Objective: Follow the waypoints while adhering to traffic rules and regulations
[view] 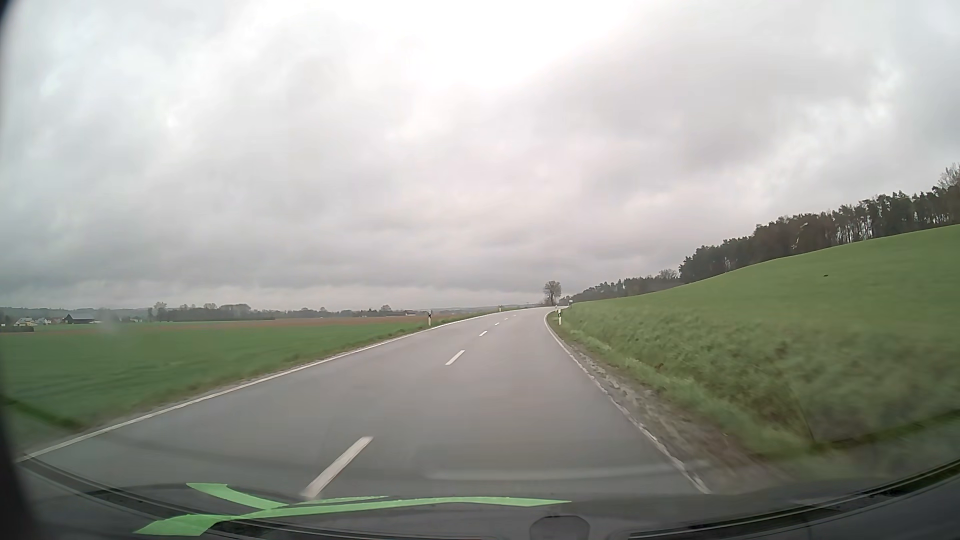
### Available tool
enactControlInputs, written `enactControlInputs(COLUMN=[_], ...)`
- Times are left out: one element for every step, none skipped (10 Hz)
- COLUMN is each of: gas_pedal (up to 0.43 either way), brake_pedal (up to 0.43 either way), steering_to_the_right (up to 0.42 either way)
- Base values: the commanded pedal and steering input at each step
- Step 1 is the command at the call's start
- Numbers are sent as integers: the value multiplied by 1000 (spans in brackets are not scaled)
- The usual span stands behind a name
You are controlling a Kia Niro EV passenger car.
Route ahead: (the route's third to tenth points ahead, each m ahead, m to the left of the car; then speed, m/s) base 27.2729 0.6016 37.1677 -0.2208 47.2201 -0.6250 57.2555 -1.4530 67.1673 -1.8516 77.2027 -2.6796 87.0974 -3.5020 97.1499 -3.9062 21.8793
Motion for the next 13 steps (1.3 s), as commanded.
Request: enactControlInputs(gas_pedal=[130, 118, 79, 47, 47, 59, 87, 118, 150, 150, 150, 150, 150], brake_pedal=[0, 0, 0, 0, 0, 0, 0, 0, 0, 0, 0, 0, 0], steering_to_the_right=[2, 4, 3, 3, 3, 3, 3, 3, 3, 3, 4, 5, 6])
